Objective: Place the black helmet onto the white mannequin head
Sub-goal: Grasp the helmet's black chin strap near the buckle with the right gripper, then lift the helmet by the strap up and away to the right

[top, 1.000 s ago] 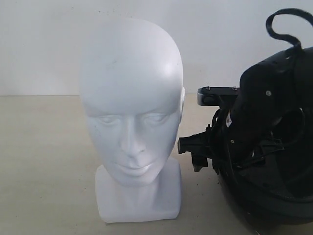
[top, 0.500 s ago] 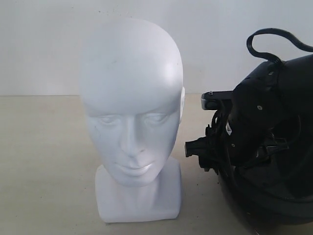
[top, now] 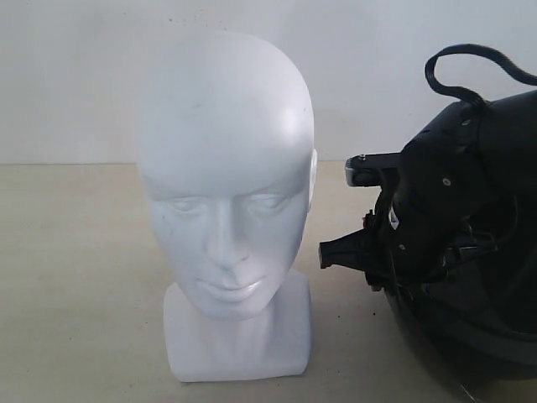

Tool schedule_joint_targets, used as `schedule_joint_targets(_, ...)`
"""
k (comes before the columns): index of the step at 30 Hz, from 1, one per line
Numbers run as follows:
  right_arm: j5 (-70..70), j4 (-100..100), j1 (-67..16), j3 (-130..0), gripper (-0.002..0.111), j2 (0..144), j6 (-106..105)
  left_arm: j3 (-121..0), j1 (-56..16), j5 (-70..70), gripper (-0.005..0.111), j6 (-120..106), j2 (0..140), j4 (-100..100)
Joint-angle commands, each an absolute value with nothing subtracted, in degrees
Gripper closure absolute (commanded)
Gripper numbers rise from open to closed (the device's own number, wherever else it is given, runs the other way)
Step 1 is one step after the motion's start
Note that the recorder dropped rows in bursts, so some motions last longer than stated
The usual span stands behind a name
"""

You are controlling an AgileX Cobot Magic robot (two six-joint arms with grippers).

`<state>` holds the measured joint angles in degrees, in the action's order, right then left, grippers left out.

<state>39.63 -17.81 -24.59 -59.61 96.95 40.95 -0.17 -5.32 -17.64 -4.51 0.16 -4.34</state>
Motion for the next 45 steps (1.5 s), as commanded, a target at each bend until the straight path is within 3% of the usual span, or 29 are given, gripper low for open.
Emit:
schedule_joint_targets(1, 40.4, -17.9, -24.5, -59.6, 0.108, 97.0, 38.2, 0.0, -5.1, -17.5, 0.102, -4.7, 0.0, -4.9)
schedule_joint_targets(17, 39.3, -21.7, -24.5, -59.6, 0.108, 94.7, 33.7, 0.0, -5.1, -17.5, 0.102, -4.7, 0.0, -4.9)
schedule_joint_targets(25, 30.2, -33.1, -24.5, -58.8, 0.108, 81.8, 39.7, 0.0, -5.1, -17.5, 0.102, -4.7, 0.0, -4.9)
schedule_joint_targets(34, 17.0, -66.9, -24.5, -48.3, 0.108, 66.6, 67.9, 0.0, -5.1, -17.5, 0.102, -4.7, 0.0, -4.9)
schedule_joint_targets(42, 17.1, -99.3, -24.5, -40.4, 0.108, 56.3, 99.5, 0.0, -5.1, -17.5, 0.102, -4.7, 0.0, -4.9)
schedule_joint_targets(45, 19.2, -99.9, -24.5, -37.6, 0.108, 52.5, 103.7, 0.0, -5.1, -17.5, 0.102, -4.7, 0.0, -4.9)
